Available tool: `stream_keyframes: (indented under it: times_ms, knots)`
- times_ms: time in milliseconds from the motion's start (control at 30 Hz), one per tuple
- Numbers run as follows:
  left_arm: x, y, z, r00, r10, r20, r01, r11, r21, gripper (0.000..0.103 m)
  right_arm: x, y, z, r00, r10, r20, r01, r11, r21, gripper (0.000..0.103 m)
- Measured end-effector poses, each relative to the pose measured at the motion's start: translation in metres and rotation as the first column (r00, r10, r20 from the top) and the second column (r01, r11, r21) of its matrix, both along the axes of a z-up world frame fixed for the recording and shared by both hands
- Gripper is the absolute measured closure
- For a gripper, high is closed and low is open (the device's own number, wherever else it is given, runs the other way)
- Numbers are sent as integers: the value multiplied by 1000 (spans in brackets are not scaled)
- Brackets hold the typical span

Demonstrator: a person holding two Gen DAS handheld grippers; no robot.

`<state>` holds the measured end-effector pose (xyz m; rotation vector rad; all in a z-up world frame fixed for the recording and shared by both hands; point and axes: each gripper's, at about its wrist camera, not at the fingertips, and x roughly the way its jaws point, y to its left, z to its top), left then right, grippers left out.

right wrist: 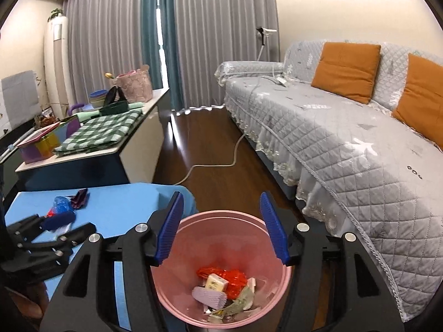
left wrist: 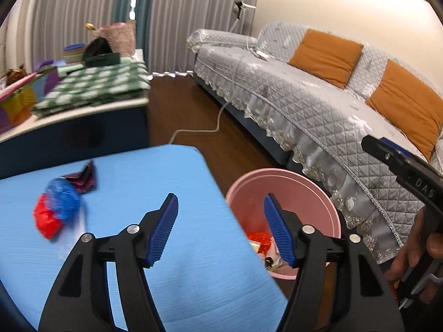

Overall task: Collect trash
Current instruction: 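Open both grippers to drop the bubble wrap and pouch into the bucket, then move both grippers back to the red bag and clear plastic tubes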

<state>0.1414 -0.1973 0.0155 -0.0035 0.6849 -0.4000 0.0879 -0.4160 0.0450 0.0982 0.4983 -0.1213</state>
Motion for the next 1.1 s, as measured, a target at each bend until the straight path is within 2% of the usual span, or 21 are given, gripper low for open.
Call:
stream_keyframes:
  times_ms: [167, 233, 367, 600, 767, 833, 900, 933, 1000, 1100]
  knots:
    - [-7, 30, 20, 999, 19, 47, -20, 1000, 17, 39, 0, 21, 6, 999, 35, 13, -34, 999, -14, 45]
    - [-9, 47, 28, 997, 29, 66, -30, 999, 18, 39, 0, 31, 8, 998, 58, 13, -58, 998, -14, 40]
    - [-7, 77, 38, 995, 57, 76, -58, 998, 9, 39, 2, 49, 10, 997, 81, 8, -81, 996, -24, 38]
    - [9, 152, 55, 985, 161, 67, -162, 987, 12, 39, 16, 88, 4, 988, 154, -28, -154, 988, -14, 38]
    - [19, 196, 65, 975, 200, 97, -204, 978, 39, 40, 30, 119, -1, 972, 229, -50, -228, 973, 28, 38]
    - [22, 214, 62, 970, 213, 115, -220, 974, 54, 40, 35, 135, -6, 964, 259, -56, -256, 965, 48, 42]
    - [25, 230, 53, 968, 230, 104, -235, 971, 38, 40, 41, 149, -11, 955, 290, -67, -286, 956, 71, 54]
    - [25, 236, 47, 967, 239, 90, -243, 970, 28, 41, 43, 155, -13, 949, 306, -72, -300, 951, 80, 57]
    - [29, 248, 34, 966, 253, 48, -254, 967, 11, 48, 49, 172, -20, 937, 340, -81, -332, 938, 95, 71]
    - [34, 258, 21, 963, 268, 18, -268, 963, 0, 53, 58, 192, -31, 921, 378, -99, -366, 923, 121, 77]
